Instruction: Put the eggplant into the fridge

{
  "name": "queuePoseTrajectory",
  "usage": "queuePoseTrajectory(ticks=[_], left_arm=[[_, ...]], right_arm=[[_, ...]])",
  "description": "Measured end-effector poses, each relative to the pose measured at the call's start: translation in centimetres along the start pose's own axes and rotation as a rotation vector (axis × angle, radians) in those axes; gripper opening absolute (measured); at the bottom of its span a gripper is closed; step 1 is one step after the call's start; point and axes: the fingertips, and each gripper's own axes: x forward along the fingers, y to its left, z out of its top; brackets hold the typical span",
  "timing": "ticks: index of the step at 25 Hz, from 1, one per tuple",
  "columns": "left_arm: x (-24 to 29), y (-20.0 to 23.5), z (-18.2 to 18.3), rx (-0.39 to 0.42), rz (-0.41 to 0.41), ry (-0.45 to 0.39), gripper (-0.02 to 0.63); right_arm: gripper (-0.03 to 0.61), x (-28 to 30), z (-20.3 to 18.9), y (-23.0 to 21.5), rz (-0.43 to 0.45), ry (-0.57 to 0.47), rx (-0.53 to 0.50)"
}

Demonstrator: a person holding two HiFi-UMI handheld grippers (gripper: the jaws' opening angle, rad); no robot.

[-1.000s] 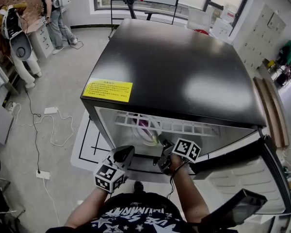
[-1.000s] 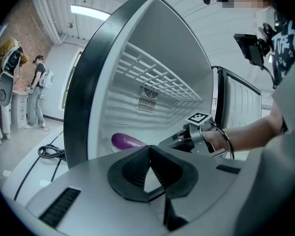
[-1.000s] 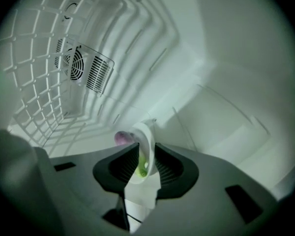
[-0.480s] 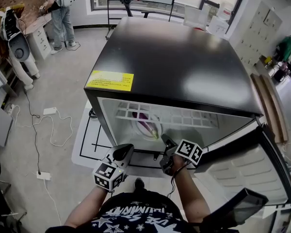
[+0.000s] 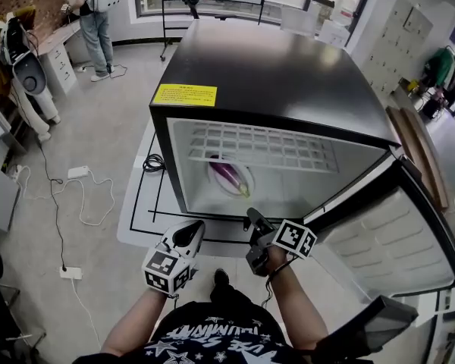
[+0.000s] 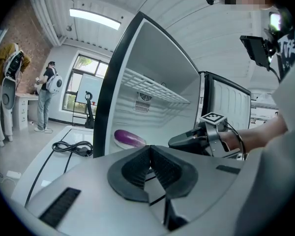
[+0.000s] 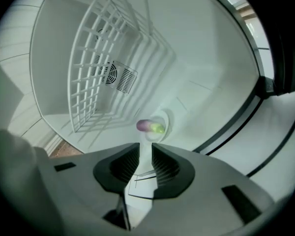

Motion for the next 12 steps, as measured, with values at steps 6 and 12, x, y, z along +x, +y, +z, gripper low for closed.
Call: queuePoseTrajectory(ticks=[6, 12], left_arm=[[-3.5, -1.9, -1.4, -0.007, -0.024, 0.004, 0.008], [-6.7, -4.1, -3.0, -0.006, -0.063, 0.013, 0.009]], right_arm=[[0.081, -3.4, -4.2, 1.8, 0.021, -0.010, -0.023], [0.081, -7.2, -7.8, 3.1, 0.034, -0.042, -0.063]])
